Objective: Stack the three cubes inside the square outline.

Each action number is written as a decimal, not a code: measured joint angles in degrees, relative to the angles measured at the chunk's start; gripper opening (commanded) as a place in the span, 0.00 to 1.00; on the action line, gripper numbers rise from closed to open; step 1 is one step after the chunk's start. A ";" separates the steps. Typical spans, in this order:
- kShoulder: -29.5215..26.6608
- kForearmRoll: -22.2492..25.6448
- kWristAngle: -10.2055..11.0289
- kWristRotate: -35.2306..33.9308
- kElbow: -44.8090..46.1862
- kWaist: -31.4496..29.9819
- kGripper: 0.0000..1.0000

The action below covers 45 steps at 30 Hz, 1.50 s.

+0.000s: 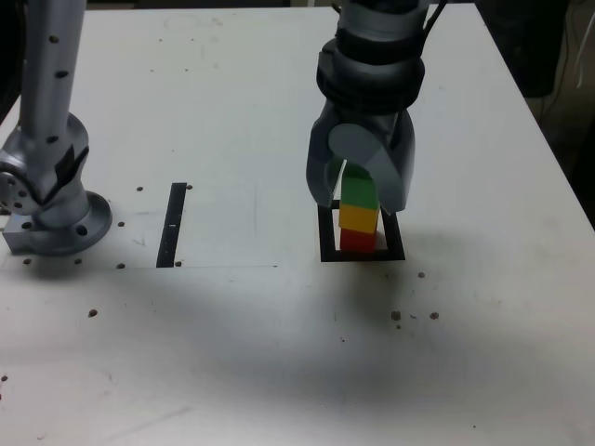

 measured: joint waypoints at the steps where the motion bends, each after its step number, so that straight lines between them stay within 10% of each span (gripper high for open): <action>1: 0.00 -0.01 0.10 0.00 0.01 0.01 0.95; 19: -11.34 4.36 3.04 2.30 0.52 0.19 0.99; 34: -26.07 5.00 3.04 1.68 18.96 4.61 0.99; 45: -26.26 -8.63 -2.22 -0.87 39.82 10.90 1.00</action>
